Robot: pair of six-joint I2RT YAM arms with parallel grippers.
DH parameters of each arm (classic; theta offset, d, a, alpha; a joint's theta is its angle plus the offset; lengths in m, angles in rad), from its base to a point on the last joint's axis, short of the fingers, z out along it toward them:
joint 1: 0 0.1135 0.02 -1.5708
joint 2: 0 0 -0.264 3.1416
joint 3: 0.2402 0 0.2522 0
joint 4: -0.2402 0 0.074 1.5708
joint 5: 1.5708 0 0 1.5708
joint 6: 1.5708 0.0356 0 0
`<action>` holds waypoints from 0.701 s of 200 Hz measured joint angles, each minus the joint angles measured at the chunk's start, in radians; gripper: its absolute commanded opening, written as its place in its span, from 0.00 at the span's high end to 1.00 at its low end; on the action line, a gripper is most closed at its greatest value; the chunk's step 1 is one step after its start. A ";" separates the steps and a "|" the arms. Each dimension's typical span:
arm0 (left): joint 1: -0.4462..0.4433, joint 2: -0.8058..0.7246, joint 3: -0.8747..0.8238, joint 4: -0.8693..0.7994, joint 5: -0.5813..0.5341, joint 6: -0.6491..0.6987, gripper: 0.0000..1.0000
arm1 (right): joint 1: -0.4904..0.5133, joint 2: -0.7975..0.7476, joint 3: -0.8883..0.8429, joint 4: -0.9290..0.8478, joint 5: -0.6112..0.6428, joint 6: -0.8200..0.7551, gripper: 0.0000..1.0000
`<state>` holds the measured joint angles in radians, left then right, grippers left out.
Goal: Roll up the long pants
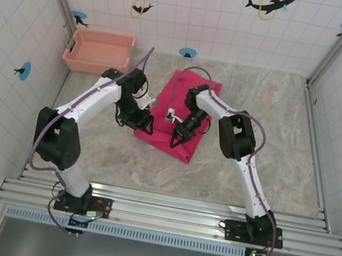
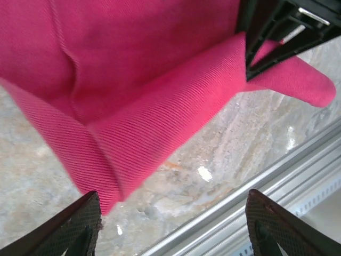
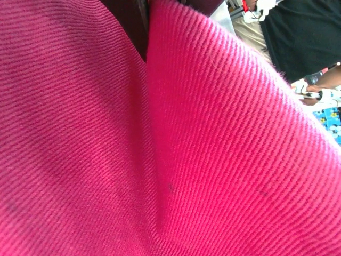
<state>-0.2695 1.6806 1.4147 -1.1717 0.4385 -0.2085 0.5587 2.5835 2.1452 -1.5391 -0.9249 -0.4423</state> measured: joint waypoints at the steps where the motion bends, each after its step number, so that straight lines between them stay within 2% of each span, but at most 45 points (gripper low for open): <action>1: 0.000 0.000 -0.001 0.000 0.000 0.000 0.23 | 0.000 0.000 0.001 -0.001 -0.001 0.000 0.88; 9: -0.008 -0.008 -0.007 0.001 -0.009 0.010 0.14 | 0.000 0.005 0.008 0.000 -0.013 0.001 0.88; 24: -0.029 -0.022 -0.010 0.005 -0.060 0.030 0.11 | -0.001 0.008 0.014 -0.001 -0.034 0.002 0.88; 38: -0.064 -0.040 -0.013 0.019 -0.138 0.077 0.03 | -0.003 0.010 0.019 0.000 -0.050 0.001 0.88; 78: -0.169 -0.066 -0.041 0.095 -0.371 0.233 0.03 | -0.006 0.014 0.020 0.000 -0.087 0.000 0.88; 122: -0.182 0.053 -0.040 0.170 -0.570 0.365 0.03 | -0.008 0.016 0.020 0.000 -0.121 -0.001 0.88; 135: -0.182 0.098 -0.039 0.191 -0.592 0.396 0.07 | -0.008 0.016 0.020 0.000 -0.130 -0.002 0.88; 140: -0.182 0.114 -0.034 0.195 -0.595 0.405 0.13 | -0.010 0.016 0.020 0.000 -0.133 -0.002 0.88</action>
<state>-0.4515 1.7943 1.3804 -0.9768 -0.1570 0.1963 0.5491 2.5992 2.1651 -1.5387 -1.0576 -0.4442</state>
